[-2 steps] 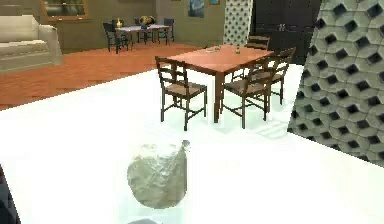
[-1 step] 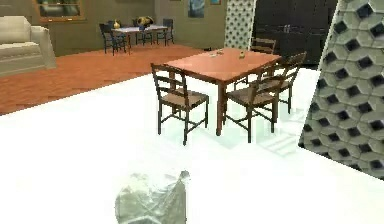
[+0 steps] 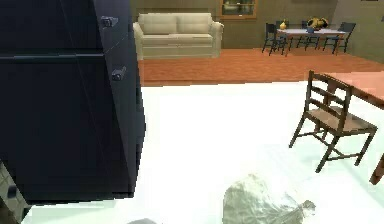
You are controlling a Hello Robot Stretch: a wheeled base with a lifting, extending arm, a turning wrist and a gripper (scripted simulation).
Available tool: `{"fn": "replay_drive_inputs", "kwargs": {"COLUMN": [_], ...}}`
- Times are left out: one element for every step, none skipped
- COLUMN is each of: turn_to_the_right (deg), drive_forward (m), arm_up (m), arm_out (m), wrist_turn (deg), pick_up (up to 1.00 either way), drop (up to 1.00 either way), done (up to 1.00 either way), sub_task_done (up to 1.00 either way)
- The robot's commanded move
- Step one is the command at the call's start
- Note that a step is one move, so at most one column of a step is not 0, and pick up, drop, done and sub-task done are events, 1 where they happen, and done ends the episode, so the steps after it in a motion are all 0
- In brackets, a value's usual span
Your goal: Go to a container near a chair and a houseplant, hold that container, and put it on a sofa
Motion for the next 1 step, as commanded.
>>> {"fn": "replay_drive_inputs", "kwargs": {"turn_to_the_right": [-3.0], "drive_forward": [0.0], "arm_up": [0.0], "arm_out": [0.0], "wrist_turn": [0.0], "pick_up": [0.0], "drop": [0.0], "done": [0.0], "sub_task_done": [0.0]}}
